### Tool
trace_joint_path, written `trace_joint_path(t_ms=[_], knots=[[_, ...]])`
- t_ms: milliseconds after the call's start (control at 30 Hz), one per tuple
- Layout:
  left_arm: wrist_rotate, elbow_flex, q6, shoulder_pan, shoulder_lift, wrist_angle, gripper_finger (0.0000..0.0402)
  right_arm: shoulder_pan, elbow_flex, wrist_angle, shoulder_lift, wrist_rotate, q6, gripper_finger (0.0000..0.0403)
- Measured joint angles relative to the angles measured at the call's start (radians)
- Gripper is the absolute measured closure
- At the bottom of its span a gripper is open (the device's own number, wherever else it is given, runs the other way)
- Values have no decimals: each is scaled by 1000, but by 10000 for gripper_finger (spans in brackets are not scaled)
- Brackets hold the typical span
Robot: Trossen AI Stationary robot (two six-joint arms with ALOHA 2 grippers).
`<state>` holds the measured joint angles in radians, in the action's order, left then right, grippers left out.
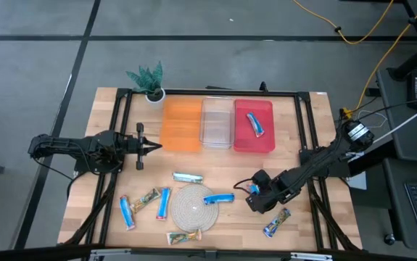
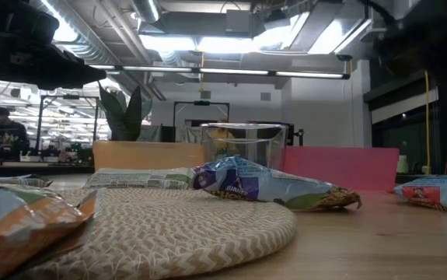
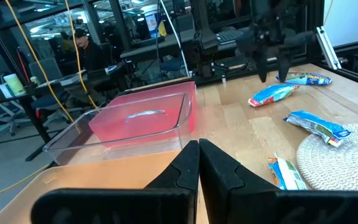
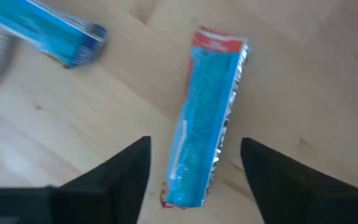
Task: Pick and place Granola Bars by type
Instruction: Put the right red granola bar into the pink bin
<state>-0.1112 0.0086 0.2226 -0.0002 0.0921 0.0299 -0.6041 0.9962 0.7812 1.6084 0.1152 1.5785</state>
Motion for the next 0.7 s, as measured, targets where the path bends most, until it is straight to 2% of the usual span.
trace_joint_path(t_ms=[133, 267, 500, 700], knots=[[0, 0, 0, 0, 0, 0, 398, 0, 0, -2, 41, -10, 7, 100], [0, 0, 0, 0, 0, 0, 398, 0, 0, -16, 79, -10, 7, 83], [0, 0, 0, 0, 0, 0, 398, 0, 0, -22, 142, -12, 5, 90], [0, 0, 0, 0, 0, 0, 398, 0, 0, -26, 156, -12, -1, 121]])
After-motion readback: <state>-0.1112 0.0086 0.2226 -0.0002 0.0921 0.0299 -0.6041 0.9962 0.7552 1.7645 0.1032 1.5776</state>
